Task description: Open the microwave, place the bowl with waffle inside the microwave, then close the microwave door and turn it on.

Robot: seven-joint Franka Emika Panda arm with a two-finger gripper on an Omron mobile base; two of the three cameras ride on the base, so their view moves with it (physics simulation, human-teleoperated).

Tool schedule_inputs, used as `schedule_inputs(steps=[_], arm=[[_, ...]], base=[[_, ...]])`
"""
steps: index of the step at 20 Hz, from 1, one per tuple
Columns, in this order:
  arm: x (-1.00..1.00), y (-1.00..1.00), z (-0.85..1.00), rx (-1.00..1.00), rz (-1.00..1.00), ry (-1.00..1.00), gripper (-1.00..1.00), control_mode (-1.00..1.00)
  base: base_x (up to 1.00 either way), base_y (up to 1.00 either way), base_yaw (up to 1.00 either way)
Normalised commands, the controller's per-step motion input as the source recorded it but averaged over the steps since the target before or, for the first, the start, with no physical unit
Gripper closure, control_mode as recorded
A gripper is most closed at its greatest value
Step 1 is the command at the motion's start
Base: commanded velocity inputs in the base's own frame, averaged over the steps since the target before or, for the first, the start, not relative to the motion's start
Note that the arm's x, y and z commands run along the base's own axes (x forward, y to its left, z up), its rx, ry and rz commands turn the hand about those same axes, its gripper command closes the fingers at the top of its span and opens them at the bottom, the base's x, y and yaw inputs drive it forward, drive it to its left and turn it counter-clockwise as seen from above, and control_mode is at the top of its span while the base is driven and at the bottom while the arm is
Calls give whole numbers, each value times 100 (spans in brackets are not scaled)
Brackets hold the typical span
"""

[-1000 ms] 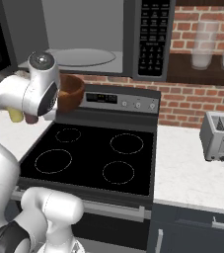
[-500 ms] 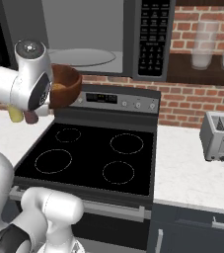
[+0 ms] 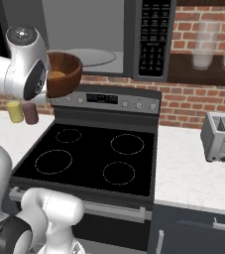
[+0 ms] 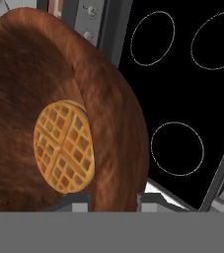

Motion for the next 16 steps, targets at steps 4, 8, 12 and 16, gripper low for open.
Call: schedule_inputs(steps=[4, 8, 12, 16], arm=[[58, 0, 46, -2, -4, -3, 100, -100], [77, 0, 27, -3, -6, 0, 100, -100], [90, 0, 5, -5, -5, 0, 100, -100], [90, 0, 0, -4, -4, 0, 100, -100]], base=[[0, 0, 0], [0, 0, 0], [0, 0, 0], [0, 0, 0]])
